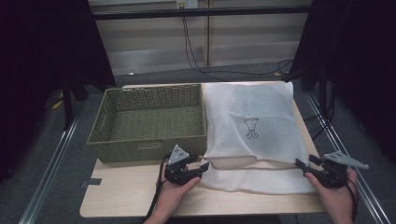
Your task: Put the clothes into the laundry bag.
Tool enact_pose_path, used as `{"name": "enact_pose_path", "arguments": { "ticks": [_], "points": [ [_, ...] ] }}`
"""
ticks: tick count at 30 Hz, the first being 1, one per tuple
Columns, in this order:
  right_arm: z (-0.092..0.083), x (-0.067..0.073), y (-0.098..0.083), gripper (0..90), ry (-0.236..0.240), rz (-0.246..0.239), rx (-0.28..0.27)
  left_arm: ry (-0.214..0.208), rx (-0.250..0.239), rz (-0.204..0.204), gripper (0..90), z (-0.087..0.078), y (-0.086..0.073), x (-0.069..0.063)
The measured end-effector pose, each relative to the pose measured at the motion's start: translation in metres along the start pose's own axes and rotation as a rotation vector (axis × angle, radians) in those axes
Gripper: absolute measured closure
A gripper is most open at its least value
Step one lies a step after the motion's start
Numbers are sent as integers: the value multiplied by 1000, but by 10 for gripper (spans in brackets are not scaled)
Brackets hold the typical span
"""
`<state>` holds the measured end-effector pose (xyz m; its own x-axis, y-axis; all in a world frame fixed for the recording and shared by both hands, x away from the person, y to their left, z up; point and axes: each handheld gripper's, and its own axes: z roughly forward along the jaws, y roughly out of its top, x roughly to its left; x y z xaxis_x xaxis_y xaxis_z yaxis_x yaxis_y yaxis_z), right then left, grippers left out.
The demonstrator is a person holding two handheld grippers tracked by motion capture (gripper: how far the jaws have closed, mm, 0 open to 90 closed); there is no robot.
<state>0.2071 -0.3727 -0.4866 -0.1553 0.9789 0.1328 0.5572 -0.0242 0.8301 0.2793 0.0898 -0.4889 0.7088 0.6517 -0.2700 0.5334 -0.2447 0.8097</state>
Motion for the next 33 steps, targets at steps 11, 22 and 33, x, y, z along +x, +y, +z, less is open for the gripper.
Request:
{"name": "enact_pose_path", "arguments": {
  "ticks": [11, 22, 33],
  "points": [
    [21, -26, -1, 826, -23, 39, 140, -69, 159, 49, 877, 23, -4, -4],
    [21, -33, -5, 606, -23, -5, 68, -115, 60, 50, 753, 15, -12, 1],
    [-10, -8, 3, 223, 5, -53, -86, -81, -29, 100, 279, -24, -19, 22]
  ]
}}
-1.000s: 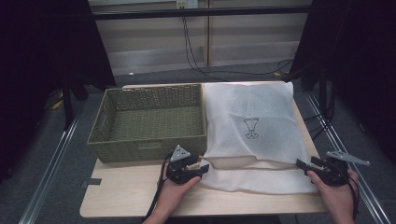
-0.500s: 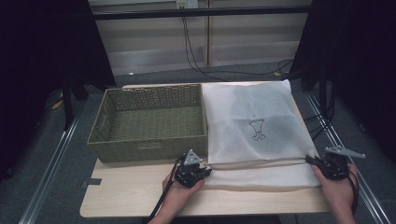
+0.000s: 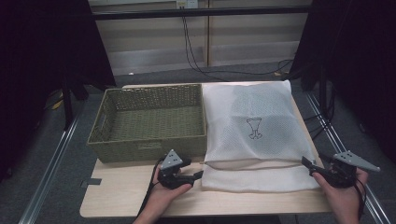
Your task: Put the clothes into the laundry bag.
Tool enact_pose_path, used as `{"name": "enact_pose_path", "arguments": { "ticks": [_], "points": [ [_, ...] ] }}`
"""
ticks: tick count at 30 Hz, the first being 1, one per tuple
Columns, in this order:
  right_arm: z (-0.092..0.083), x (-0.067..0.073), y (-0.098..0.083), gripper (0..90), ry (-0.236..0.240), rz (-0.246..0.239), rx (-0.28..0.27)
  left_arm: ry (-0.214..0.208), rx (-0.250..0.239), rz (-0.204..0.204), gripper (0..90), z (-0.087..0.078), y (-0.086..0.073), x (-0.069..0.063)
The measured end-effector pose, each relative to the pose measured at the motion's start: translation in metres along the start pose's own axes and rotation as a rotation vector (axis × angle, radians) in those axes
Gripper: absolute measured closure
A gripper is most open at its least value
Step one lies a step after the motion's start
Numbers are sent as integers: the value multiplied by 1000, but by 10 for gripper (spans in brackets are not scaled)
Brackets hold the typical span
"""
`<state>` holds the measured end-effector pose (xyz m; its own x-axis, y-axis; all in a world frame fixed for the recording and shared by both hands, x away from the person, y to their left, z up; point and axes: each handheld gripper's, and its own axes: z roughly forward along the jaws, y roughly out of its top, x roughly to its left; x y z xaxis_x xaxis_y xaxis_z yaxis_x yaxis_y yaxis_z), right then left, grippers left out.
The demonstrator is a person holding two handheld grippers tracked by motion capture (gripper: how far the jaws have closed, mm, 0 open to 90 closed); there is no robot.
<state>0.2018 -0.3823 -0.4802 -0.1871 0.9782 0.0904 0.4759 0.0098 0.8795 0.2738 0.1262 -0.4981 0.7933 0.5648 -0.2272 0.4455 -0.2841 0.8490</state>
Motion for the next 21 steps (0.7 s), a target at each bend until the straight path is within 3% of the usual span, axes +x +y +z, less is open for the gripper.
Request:
{"name": "enact_pose_path", "arguments": {
  "ticks": [1, 3, 5, 13, 16, 21],
  "points": [
    [1, 4, 0, 204, 18, -6, 3, 5, -5, -11, 254, -4, -1, 2],
    [5, 11, 1, 176, 92, 26, 3, 15, -24, -25, 210, -15, -2, 8],
    [8, 19, 2, 158, 126, 21, 16, 23, -45, -30, 204, -25, -3, 12],
    [17, 31, -1, 92, 187, -14, 66, 61, -39, -69, 65, -56, -11, 29],
    [19, 33, -2, 69, 212, -27, 81, 57, -36, -61, 19, -67, -13, 34],
    [23, 38, -2, 50, 238, -57, 101, 63, -22, -66, 5, -86, -21, 41]
  ]
}}
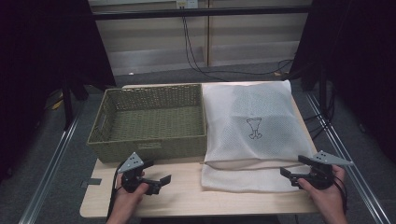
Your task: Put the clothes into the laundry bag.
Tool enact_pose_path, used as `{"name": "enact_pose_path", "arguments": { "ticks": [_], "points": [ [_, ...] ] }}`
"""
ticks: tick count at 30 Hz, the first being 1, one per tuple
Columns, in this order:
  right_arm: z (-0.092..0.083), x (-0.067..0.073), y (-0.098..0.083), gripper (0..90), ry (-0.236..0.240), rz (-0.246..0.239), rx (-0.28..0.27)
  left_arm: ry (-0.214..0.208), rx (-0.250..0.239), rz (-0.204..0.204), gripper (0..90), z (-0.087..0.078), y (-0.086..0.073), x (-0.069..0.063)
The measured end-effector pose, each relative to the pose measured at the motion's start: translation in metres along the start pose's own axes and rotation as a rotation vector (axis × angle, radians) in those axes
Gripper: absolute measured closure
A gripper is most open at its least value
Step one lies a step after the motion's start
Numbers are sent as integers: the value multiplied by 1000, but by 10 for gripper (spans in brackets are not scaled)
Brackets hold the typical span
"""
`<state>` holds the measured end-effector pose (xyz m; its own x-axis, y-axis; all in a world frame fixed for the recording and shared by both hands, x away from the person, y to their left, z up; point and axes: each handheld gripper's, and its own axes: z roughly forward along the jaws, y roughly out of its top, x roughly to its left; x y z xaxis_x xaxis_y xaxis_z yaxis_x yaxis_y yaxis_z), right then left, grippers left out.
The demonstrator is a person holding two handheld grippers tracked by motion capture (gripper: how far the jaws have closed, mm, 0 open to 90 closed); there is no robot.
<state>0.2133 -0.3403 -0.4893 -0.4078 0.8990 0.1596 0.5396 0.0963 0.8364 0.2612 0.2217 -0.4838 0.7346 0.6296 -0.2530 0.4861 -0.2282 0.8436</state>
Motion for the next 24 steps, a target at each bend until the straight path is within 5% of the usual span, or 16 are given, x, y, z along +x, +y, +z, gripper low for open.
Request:
{"name": "enact_pose_path", "arguments": {
  "ticks": [6, 13, 18, 24],
  "points": [
    [-3, 2, -6, 23, 20, -17, 25, 30, -4, -17, 1, -25, -9, 15],
    [-13, -2, -8, 35, 15, 4, -6, 46, -21, -42, 2, -52, -21, 31],
    [-10, -1, -8, 39, 16, -1, 9, 54, -23, -66, 3, -52, -24, 35],
    [-8, 0, -7, 47, 12, -6, 10, 78, 36, -26, 3, -39, -24, 31]
  ]
}}
